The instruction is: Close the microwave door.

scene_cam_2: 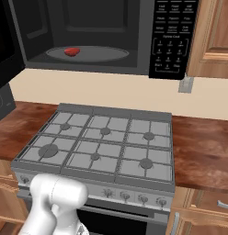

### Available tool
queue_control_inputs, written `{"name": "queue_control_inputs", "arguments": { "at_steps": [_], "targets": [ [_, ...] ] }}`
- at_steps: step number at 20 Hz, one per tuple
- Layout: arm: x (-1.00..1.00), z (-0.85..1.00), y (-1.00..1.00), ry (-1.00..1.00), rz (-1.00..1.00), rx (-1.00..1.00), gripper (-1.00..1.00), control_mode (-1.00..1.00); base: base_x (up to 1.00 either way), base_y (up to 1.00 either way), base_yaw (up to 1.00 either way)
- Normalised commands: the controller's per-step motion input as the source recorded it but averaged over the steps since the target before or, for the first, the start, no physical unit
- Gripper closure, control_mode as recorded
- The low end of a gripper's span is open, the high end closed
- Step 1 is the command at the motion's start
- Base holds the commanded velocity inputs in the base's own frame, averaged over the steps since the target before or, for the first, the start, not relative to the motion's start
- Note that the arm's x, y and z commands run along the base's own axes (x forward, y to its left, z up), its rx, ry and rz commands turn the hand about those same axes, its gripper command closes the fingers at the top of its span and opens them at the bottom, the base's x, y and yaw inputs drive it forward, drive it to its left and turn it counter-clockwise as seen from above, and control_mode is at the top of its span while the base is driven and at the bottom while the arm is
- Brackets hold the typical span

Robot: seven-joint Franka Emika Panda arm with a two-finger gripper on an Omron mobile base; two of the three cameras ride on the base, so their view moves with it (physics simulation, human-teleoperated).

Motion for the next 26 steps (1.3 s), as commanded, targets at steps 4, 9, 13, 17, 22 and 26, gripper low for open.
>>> {"name": "queue_control_inputs", "arguments": {
  "at_steps": [4, 9, 13, 17, 22, 26],
  "targets": [
    [0.26, -0.42, 1.00, -0.05, -0.21, -0.10, -1.00, -1.00, 0.00, 0.00, 0.00],
    [0.97, -0.43, 1.00, -0.07, -0.03, -0.03, -1.00, -1.00, 0.00, 0.00, 0.00],
    [1.00, -0.29, 0.98, -0.05, -0.05, -0.03, -1.00, -1.00, 0.00, 0.00, 0.00],
    [0.98, -0.26, 0.64, -0.05, -0.10, -0.07, -1.00, -1.00, 0.00, 0.00, 0.00],
    [0.59, -0.04, -0.26, 0.00, -0.27, -0.13, -1.00, -1.00, 0.00, 0.00, 0.00],
    [0.10, 0.18, -0.64, -0.05, -0.43, -0.12, -1.00, -1.00, 0.00, 0.00, 0.00]
  ]
}}
